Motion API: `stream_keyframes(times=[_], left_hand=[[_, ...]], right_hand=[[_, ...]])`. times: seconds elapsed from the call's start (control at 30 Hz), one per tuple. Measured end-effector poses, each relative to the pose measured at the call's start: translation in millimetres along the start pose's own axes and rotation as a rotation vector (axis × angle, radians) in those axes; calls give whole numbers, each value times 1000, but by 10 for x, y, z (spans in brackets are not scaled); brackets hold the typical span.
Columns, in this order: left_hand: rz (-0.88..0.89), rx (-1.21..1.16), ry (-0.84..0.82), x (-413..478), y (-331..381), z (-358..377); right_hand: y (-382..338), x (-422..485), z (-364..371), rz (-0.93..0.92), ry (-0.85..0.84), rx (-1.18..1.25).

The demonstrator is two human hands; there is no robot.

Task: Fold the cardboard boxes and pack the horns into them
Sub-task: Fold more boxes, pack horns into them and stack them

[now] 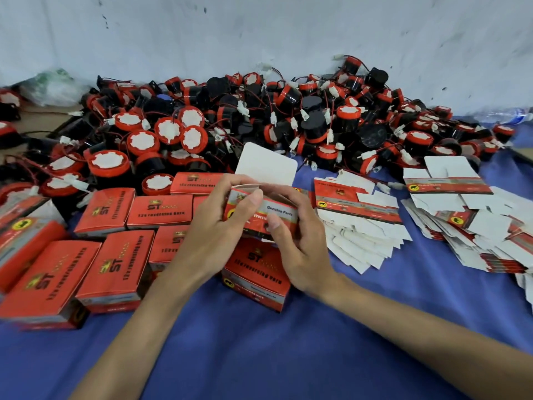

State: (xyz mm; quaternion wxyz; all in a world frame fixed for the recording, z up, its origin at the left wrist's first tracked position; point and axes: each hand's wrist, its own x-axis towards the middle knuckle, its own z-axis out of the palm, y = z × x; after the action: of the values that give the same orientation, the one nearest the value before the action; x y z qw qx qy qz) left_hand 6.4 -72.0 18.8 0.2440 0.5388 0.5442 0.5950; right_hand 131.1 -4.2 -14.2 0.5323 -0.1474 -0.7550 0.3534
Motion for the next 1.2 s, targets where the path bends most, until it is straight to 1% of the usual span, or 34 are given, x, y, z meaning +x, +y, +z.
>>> stream_keyframes(times=[0.13, 0.27, 0.4, 0.5, 0.6, 0.67, 0.77, 0.9, 0.93, 1.1, 1.2], left_hand=[[6, 64, 18, -1, 3, 2], [39, 57, 38, -7, 10, -6], [35, 24, 1, -13, -2, -24], [18, 11, -18, -20, -18, -28], [35, -8, 17, -34, -29, -12], [89, -4, 55, -50, -36, -5], [124, 7, 75, -56, -38, -10], [124, -49, 108, -56, -54, -4], [130, -62, 122, -57, -55, 0], [179, -18, 166, -49, -15, 2], [210, 131, 133, -31, -22, -8]], right_hand=[[-1, -8, 9, 31, 20, 94], [22, 12, -4, 94, 49, 152], [53, 24, -17, 39, 77, 43], [48, 34, -22, 88, 101, 25], [40, 22, -7, 116, 95, 5], [43, 29, -2, 80, 87, 10], [45, 37, -2, 35, 61, 98], [10, 24, 7, 217, 52, 287], [5, 22, 7, 235, 51, 309], [-14, 33, 4, 202, 46, 297], [3, 18, -2, 149, 9, 237]])
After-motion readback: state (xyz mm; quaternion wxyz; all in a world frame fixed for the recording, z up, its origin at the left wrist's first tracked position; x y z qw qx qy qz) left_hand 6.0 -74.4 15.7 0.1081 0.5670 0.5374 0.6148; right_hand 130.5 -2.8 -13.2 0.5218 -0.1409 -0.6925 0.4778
